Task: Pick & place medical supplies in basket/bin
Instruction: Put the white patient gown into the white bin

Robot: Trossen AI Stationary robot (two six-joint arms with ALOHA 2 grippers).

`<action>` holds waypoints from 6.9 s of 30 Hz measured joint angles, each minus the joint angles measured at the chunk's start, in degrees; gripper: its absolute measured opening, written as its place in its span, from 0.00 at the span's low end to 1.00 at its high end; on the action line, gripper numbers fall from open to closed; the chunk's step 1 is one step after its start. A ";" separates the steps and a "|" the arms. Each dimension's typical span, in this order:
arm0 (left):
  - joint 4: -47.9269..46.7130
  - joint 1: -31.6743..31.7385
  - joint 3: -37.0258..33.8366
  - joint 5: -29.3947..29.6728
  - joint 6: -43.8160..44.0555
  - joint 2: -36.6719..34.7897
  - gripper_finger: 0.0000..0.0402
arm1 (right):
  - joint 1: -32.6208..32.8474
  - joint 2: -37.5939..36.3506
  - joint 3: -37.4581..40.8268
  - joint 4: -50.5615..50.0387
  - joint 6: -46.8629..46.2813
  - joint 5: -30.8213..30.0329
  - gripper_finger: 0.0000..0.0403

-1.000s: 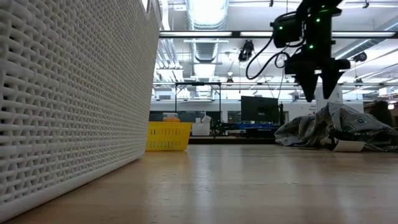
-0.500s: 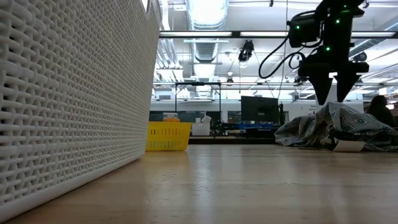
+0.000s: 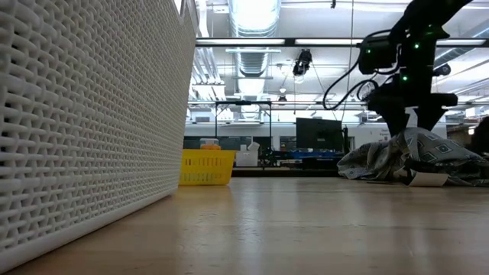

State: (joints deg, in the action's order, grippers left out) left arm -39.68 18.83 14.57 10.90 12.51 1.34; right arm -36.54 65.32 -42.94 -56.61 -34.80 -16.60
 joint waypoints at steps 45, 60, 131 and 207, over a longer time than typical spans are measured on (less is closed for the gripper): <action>0.00 0.00 0.00 0.01 0.01 0.00 0.68 | -0.54 -0.07 16.57 16.57 -0.63 1.59 0.84; 0.00 -0.02 0.00 0.01 0.01 0.00 0.68 | -0.54 -0.04 16.86 16.54 -0.59 1.60 0.59; 0.00 0.00 -0.02 0.00 0.02 -0.02 0.68 | 6.12 -12.34 -14.80 19.17 23.46 18.65 0.15; 0.00 -0.02 0.00 0.00 0.00 0.00 0.68 | 39.96 44.47 -45.17 71.84 30.88 36.11 0.17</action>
State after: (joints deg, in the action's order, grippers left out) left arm -39.69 18.81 14.57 10.90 12.51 1.34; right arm 3.42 109.79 -88.12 15.23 -3.93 19.51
